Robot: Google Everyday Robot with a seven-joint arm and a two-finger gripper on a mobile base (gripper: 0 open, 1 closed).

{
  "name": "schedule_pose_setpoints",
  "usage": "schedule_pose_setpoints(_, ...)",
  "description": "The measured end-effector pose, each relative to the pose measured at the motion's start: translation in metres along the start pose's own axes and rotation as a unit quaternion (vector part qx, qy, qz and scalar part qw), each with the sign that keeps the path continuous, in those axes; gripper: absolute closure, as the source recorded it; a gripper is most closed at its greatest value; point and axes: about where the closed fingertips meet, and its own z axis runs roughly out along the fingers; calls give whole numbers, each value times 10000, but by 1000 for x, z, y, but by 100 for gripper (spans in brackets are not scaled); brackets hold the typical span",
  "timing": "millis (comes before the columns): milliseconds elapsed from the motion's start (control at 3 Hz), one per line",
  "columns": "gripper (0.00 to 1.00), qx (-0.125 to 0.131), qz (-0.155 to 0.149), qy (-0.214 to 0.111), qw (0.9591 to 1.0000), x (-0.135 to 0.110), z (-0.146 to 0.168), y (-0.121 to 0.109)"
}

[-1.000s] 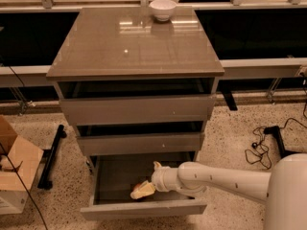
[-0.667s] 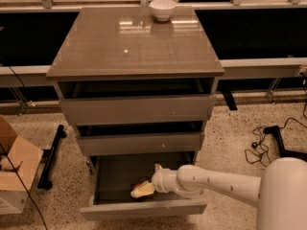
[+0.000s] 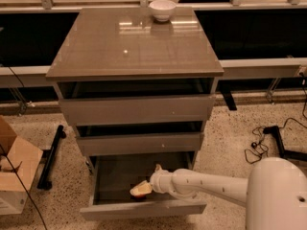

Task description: Pick apple from bottom drawer and place on counter

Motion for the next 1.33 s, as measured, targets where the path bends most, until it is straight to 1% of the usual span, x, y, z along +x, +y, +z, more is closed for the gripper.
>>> schedule_pose_setpoints(333,0,307,-69,156,9994,14,27,-16)
schedule_pose_setpoints(667,0,442,-72,413,9981,34,58,-26)
schedule_pose_setpoints(1000,0,464,0,693,9965,56,86,-30)
schedule_pose_setpoints(1333,0,484,202,846,9950,77,107,-34)
